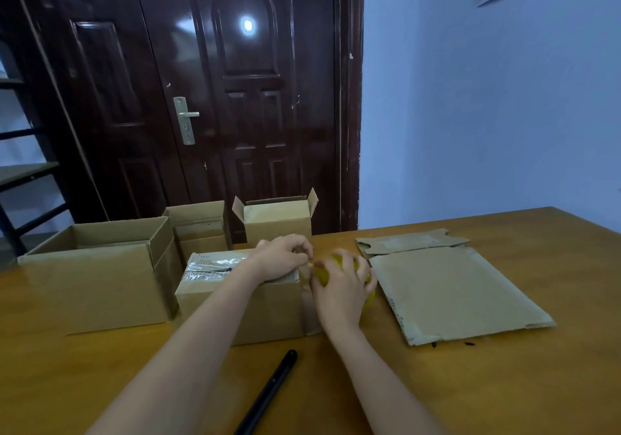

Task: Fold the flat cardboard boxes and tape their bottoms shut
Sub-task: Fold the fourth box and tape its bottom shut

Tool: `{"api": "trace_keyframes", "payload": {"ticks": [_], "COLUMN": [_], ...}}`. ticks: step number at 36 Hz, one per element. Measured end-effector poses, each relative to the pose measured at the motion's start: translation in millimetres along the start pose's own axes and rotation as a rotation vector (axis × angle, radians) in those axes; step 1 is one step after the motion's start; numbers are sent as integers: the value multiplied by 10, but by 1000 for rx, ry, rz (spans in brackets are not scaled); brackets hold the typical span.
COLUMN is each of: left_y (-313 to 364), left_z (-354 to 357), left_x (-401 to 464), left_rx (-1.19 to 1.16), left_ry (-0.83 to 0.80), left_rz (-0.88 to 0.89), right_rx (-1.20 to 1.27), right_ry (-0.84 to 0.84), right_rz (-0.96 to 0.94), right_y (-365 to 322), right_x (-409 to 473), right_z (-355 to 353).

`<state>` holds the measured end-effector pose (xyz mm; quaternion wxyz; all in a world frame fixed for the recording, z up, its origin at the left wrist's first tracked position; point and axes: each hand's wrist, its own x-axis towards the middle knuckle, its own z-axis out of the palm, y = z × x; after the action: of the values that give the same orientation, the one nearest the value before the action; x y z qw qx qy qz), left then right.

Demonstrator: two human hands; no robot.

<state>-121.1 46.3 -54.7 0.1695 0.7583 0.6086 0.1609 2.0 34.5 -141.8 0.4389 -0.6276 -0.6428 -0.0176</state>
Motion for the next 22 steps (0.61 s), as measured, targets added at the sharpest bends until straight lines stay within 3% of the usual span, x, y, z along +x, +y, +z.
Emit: {"api": "trace_keyframes", "payload": {"ticks": [12, 22], "left_y": [20, 54], "left_z": [14, 28], "left_x": [-7, 29], "left_rx": [72, 237], "left_ry": [50, 8], "left_rz": [6, -17], "right_rx": [144, 131], "right_ry": [-85, -99], "right_rz": [113, 81], "right_y": [87, 117], "right_x": [135, 111], "right_z": [-169, -163]}}
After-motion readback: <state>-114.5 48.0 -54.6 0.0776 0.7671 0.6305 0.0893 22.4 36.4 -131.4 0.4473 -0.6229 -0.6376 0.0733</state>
